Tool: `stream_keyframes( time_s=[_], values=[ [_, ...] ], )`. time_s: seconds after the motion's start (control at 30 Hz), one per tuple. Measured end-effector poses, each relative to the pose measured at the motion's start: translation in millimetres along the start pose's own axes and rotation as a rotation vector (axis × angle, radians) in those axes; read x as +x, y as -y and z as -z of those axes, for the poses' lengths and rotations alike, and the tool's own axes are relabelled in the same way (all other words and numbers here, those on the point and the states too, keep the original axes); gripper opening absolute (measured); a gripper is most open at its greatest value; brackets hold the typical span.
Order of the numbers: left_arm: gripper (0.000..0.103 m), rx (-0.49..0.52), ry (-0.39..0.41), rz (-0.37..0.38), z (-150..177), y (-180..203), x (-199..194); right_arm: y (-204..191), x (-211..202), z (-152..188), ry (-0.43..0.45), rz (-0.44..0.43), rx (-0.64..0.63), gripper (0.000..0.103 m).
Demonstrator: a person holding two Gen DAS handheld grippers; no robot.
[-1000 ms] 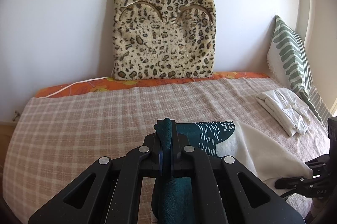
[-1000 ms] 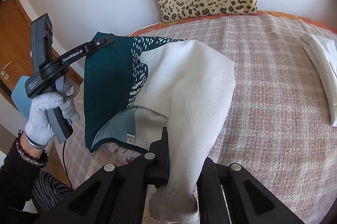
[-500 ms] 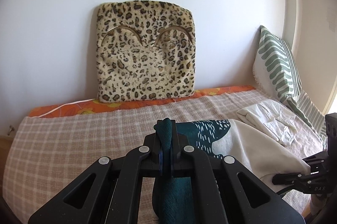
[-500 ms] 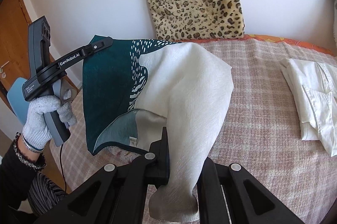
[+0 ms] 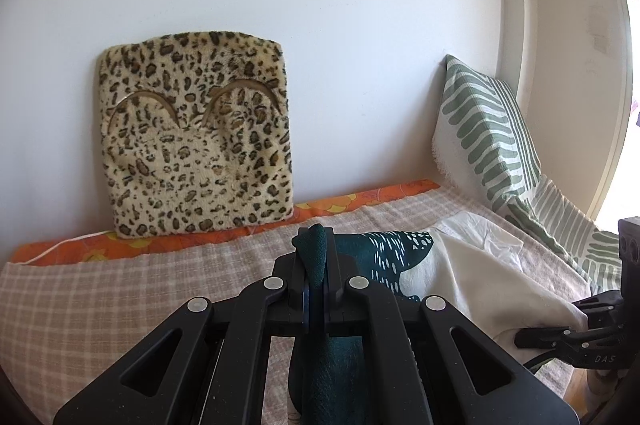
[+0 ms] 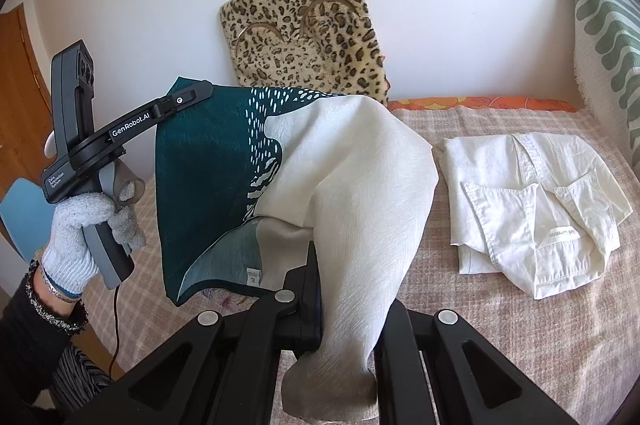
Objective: Fold small clothes
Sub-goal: 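Lift the folded shirt with both grippers and carry it toward the white clothes stack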
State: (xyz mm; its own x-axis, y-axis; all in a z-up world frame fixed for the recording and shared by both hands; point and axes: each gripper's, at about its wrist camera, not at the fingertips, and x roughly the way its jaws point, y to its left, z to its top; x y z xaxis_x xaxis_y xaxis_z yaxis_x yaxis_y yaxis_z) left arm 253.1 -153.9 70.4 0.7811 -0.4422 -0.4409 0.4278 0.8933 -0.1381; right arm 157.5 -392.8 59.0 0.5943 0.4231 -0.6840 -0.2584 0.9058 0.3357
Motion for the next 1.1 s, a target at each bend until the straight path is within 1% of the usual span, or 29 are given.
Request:
stream_keyframes(
  time_s=[0.17, 0.33, 0.43, 0.53, 0.63, 0.8, 0.9, 1.0, 1.1],
  values=[
    [0.003, 0.033, 0.012, 0.043, -18.2, 43.5, 26.6, 38.0, -25.7, -12.4, 0.03, 0.064, 0.003, 0.002],
    [0.003, 0.04, 0.018, 0.092, -33.3, 84.5, 59.3, 83.5, -53.3, -28.8, 0.049, 0.132, -0.014, 0.002],
    [0.003, 0.042, 0.017, 0.123, -40.3, 107.8, 80.3, 113.8, -62.8, -39.8, 0.051, 0.18, -0.018, 0.002],
    [0.003, 0.047, 0.011, 0.146, -43.7, 129.8, 101.0, 145.2, -71.7, -48.2, 0.057, 0.198, -0.003, 0.002],
    [0.003, 0.046, 0.001, 0.168, -43.9, 147.2, 121.6, 173.8, -72.4, -57.6, 0.06, 0.217, 0.001, 0.002],
    [0.003, 0.047, -0.038, 0.183, -36.4, 165.3, 157.8, 214.3, -63.4, -60.1, 0.042, 0.229, 0.018, 0.002],
    [0.003, 0.043, -0.063, 0.178, -29.0, 167.3, 177.0, 231.5, -53.6, -57.0, 0.023, 0.236, 0.013, 0.002],
    [0.003, 0.034, -0.086, 0.158, -21.5, 163.3, 194.3, 244.0, -44.4, -54.3, 0.01, 0.234, 0.01, 0.002],
    [0.003, 0.025, -0.112, 0.112, -13.3, 156.2, 212.4, 255.0, -30.5, -53.4, -0.004, 0.217, 0.02, 0.002]
  ],
)
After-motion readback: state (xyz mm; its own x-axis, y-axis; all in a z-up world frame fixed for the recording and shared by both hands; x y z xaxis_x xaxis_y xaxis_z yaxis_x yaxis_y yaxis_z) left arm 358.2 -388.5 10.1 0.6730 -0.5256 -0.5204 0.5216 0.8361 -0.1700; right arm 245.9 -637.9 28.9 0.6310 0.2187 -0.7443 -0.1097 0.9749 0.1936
